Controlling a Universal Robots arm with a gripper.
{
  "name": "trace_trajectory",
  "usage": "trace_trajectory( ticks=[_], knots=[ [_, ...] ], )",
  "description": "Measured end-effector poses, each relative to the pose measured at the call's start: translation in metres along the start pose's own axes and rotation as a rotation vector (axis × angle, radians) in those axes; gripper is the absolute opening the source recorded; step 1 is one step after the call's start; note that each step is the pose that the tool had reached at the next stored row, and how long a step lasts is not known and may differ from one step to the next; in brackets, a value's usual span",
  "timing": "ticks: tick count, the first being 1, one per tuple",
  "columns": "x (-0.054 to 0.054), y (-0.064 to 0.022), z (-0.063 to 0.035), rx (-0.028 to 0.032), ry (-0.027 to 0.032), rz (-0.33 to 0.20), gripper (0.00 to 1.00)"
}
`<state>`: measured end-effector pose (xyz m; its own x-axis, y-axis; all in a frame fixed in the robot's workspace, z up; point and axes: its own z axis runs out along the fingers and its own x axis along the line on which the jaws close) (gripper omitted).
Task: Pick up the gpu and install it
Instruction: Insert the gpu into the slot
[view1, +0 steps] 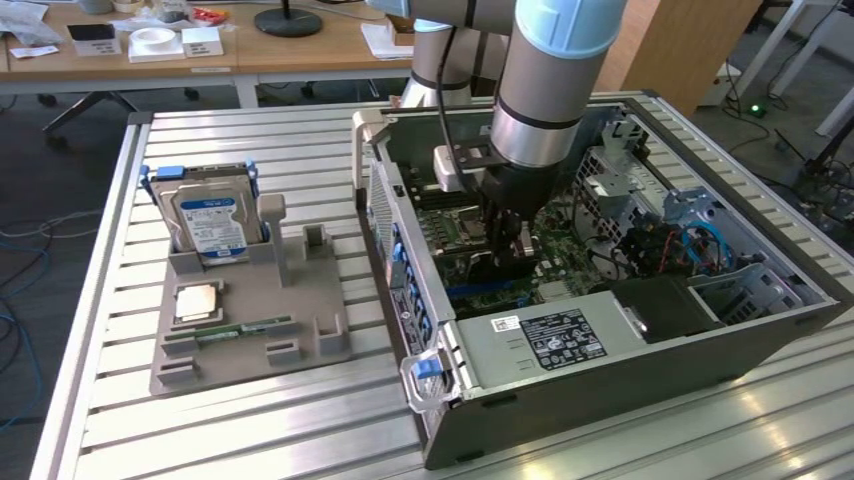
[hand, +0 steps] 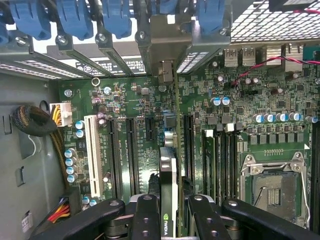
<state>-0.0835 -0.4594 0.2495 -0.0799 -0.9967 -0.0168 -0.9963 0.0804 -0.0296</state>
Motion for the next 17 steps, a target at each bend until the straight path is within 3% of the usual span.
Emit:
trace_trajectory(
  ticks=[17],
  knots=[
    [0.0000,0.0003,-0.0013,0.0015,-0.0018,0.000,0.27]
  ],
)
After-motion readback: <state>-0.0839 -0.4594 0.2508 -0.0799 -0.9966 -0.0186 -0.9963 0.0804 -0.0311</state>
